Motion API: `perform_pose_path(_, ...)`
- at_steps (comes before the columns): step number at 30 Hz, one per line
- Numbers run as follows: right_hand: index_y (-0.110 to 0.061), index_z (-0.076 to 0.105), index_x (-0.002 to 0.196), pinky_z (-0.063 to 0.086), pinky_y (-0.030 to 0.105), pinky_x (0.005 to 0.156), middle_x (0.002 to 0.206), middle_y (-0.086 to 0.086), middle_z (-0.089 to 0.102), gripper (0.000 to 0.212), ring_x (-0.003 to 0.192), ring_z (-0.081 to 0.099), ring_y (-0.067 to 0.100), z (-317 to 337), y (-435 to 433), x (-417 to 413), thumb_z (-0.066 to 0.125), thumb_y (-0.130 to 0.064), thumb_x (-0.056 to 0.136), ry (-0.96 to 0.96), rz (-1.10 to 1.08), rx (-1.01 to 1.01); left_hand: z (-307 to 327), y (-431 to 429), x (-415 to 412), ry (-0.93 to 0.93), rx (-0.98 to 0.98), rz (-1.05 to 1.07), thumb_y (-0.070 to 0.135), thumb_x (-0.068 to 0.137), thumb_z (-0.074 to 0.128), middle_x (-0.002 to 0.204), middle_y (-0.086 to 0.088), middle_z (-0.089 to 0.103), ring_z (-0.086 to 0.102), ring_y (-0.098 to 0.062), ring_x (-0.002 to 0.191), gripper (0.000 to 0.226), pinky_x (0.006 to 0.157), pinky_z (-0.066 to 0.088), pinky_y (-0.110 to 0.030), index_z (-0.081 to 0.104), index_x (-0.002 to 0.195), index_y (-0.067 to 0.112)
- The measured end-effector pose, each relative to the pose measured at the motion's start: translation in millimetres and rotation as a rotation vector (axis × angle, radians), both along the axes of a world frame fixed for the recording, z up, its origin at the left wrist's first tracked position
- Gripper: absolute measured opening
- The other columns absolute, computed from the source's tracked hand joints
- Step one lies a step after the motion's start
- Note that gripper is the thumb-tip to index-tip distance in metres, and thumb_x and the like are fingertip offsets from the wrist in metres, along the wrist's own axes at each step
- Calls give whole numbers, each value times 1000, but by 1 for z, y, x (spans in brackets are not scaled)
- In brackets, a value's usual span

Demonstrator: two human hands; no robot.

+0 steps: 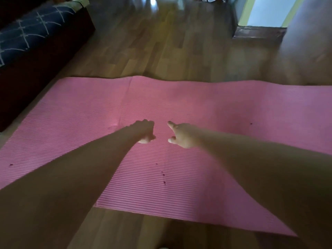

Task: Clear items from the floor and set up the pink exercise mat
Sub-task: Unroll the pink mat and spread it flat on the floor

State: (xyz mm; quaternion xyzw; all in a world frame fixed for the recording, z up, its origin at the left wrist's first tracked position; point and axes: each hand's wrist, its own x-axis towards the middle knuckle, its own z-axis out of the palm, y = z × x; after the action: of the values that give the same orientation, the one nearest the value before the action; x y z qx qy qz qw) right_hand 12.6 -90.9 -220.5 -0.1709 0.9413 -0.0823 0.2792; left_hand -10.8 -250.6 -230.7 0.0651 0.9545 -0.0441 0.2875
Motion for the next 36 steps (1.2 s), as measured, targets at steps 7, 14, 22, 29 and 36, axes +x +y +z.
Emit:
perform_pose_path(7, -13, 8, 152, 41, 42, 105, 147, 16, 41, 74, 132, 43, 32, -3, 122, 19, 50, -29, 94, 54, -210, 43, 25, 119, 11, 74, -24, -293, 37, 96, 47, 148, -11, 34, 37, -34, 132, 61, 103, 37, -47, 22, 147, 14)
perform_pose_path(14, -18, 0, 153, 26, 43, 116, 158, 8, 20, 77, 146, 16, 26, -22, 228, 73, 48, -32, 95, -4, -432, 83, -2, 220, 39, 85, 56, -315, 32, 95, 47, 149, -11, 31, 36, -35, 133, 67, 103, 35, -46, 12, 150, 15)
perform_pose_path(22, -14, -2, 153, 26, 36, 116, 159, 11, 16, 85, 144, 24, 30, -81, 279, 125, 54, -36, 92, -180, -565, 32, -87, 235, 82, -65, 96, -214, 35, 90, 58, 155, -17, 19, 30, -36, 138, 92, 108, 33, -49, -9, 151, 19)
perform_pose_path(29, -14, -1, 153, 22, 45, 117, 160, 10, 6, 91, 147, 12, 31, -111, 292, 119, 60, -36, 88, -200, -476, 73, -121, 235, 78, -71, 126, -166, 53, 77, 64, 156, -24, 6, 6, -41, 145, 113, 117, 14, -52, -20, 148, 25)
perform_pose_path(36, -11, -5, 153, 18, 42, 119, 159, 15, 8, 85, 145, 14, 36, -101, 319, 78, 53, -34, 94, -219, -539, 113, -116, 270, 32, -26, 161, -241, 47, 79, 67, 153, -26, 16, 16, -39, 144, 114, 117, 15, -51, -19, 149, 19)
